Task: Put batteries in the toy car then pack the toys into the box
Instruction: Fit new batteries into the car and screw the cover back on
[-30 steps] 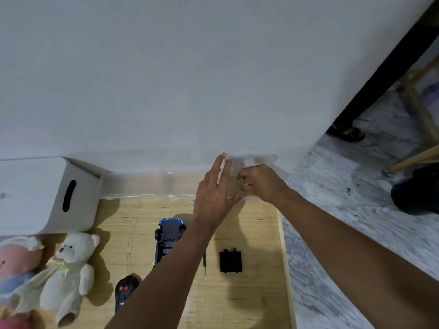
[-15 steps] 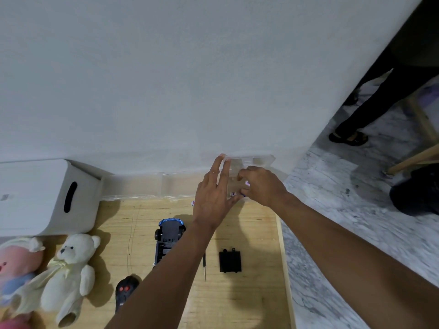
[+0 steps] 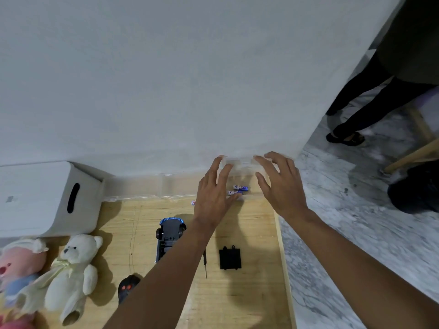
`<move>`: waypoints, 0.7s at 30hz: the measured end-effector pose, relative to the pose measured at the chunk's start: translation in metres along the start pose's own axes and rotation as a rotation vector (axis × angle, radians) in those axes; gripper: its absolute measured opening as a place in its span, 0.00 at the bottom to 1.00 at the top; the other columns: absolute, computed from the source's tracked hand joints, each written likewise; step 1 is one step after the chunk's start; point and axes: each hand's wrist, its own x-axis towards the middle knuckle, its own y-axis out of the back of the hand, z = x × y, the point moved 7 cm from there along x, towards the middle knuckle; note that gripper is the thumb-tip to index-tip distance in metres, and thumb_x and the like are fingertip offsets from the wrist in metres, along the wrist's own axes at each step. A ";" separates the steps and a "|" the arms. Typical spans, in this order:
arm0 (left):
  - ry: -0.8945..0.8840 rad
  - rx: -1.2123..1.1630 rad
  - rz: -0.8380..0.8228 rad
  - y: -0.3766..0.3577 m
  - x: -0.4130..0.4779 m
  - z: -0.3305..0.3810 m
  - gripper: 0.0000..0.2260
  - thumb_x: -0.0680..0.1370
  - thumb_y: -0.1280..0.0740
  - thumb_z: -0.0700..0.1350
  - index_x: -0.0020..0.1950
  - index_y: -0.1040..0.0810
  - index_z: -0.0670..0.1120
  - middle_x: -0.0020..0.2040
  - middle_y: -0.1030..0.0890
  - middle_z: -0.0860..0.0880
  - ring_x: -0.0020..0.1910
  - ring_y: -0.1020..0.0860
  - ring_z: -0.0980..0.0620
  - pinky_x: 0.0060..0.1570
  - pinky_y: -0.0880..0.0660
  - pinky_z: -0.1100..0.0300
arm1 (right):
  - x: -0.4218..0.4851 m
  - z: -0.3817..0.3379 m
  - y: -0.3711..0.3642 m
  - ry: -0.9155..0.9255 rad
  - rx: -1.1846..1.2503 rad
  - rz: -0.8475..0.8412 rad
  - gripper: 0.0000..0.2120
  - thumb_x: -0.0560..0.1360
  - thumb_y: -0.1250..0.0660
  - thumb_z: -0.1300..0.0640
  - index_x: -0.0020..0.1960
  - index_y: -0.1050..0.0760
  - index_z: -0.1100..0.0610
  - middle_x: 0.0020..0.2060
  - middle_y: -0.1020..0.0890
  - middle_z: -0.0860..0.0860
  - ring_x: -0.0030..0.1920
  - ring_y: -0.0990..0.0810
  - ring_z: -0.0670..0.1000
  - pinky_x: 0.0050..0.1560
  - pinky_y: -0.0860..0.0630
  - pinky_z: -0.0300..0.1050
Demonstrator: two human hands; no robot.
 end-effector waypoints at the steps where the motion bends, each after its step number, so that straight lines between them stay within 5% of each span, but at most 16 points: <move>1: 0.009 -0.012 -0.006 -0.001 -0.001 0.000 0.37 0.73 0.22 0.55 0.75 0.38 0.51 0.80 0.41 0.44 0.69 0.27 0.42 0.62 0.24 0.46 | 0.002 0.001 0.000 0.000 -0.001 0.016 0.18 0.79 0.32 0.54 0.69 0.24 0.51 0.60 0.23 0.52 0.57 0.25 0.56 0.51 0.25 0.51; 9: -0.017 -0.040 0.042 0.006 -0.023 0.003 0.13 0.83 0.33 0.49 0.68 0.26 0.52 0.70 0.29 0.46 0.63 0.24 0.45 0.59 0.22 0.47 | -0.017 -0.001 -0.003 0.017 0.109 -0.002 0.10 0.75 0.28 0.62 0.55 0.20 0.53 0.55 0.19 0.48 0.56 0.22 0.54 0.53 0.27 0.46; 13: -0.103 0.058 0.088 0.007 -0.028 0.001 0.10 0.82 0.31 0.46 0.63 0.22 0.50 0.60 0.21 0.47 0.59 0.22 0.45 0.56 0.22 0.48 | -0.036 0.001 -0.017 0.013 0.082 -0.102 0.13 0.74 0.28 0.60 0.57 0.20 0.50 0.54 0.19 0.45 0.57 0.22 0.52 0.52 0.32 0.43; 21: -0.052 0.113 -0.116 -0.008 -0.018 0.003 0.16 0.74 0.23 0.48 0.61 0.17 0.49 0.56 0.19 0.47 0.56 0.19 0.44 0.55 0.22 0.47 | -0.037 0.010 -0.038 0.003 0.125 -0.286 0.16 0.72 0.24 0.50 0.58 0.20 0.49 0.66 0.21 0.49 0.68 0.25 0.54 0.67 0.31 0.51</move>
